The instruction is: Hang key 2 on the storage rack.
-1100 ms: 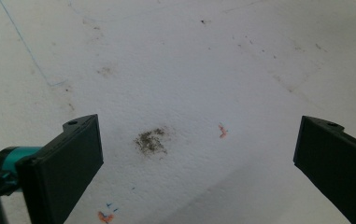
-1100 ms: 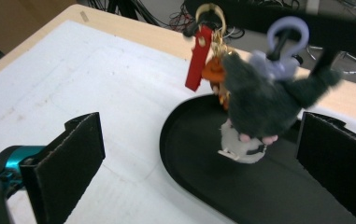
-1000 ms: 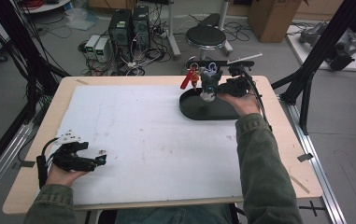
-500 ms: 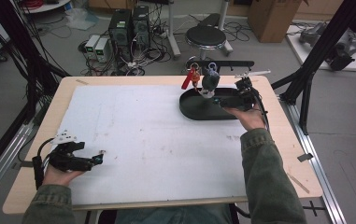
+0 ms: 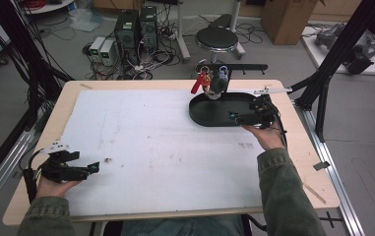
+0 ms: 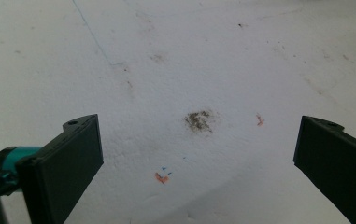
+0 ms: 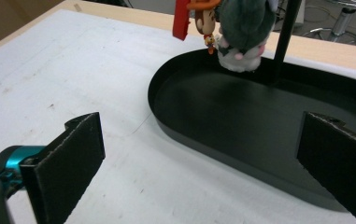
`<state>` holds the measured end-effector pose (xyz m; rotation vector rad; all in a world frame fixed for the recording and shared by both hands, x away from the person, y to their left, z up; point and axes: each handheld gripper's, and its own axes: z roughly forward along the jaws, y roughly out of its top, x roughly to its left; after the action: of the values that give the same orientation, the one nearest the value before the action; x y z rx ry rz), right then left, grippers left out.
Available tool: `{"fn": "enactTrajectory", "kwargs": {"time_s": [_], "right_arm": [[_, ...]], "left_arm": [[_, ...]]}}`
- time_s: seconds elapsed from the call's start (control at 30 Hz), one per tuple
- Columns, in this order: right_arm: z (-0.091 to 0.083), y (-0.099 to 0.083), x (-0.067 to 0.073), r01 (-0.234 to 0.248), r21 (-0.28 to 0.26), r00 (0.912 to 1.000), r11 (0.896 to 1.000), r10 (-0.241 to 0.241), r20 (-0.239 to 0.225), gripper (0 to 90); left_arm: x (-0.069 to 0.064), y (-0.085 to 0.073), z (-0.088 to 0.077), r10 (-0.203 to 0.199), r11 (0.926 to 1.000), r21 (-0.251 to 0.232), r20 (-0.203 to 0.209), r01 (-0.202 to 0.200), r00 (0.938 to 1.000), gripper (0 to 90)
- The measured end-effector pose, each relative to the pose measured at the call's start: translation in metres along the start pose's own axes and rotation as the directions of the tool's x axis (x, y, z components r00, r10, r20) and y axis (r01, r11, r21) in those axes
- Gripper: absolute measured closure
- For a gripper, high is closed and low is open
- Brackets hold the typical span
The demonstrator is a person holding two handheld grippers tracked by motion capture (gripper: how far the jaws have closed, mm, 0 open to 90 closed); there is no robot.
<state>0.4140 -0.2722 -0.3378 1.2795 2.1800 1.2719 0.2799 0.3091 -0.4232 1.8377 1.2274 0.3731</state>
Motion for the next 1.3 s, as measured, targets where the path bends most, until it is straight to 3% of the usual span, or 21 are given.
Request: {"fn": "enactTrajectory", "kwargs": {"time_s": [0.53, 0.7, 0.9, 1.1, 1.3], "right_arm": [[-0.015, -0.041, 0.000, 0.022, -0.002, 0.9992, 1.000, -0.021, 0.033, 0.8], [-0.022, -0.055, -0.001, 0.034, -0.030, 0.9990, 0.999, -0.033, 0.030, 0.7], [-0.026, -0.071, 0.001, 0.055, -0.008, 0.9981, 0.998, -0.055, 0.028, 0.7], [-0.027, -0.089, 0.000, 0.061, 0.011, 0.9981, 0.998, -0.061, -0.010, 0.7], [-0.031, -0.100, -0.003, 0.069, 0.020, 0.9976, 0.997, -0.069, 0.003, 0.7]], "left_arm": [[-0.001, -0.001, 0.000, 0.008, 1.0000, 0.004, 0.006, -0.008, 0.9999, 1.7], [-0.002, -0.001, 0.001, 0.010, 0.9999, 0.006, 0.005, -0.010, 0.9999, 1.7], [-0.002, -0.001, 0.002, 0.013, 0.9999, 0.011, 0.004, -0.013, 0.9999, 1.7], [-0.002, -0.002, 0.002, 0.014, 0.9998, 0.015, 0.008, -0.014, 0.9999, 1.7], [-0.003, -0.002, 0.003, 0.015, 0.9997, 0.017, 0.012, -0.015, 0.9998, 1.7]]}}
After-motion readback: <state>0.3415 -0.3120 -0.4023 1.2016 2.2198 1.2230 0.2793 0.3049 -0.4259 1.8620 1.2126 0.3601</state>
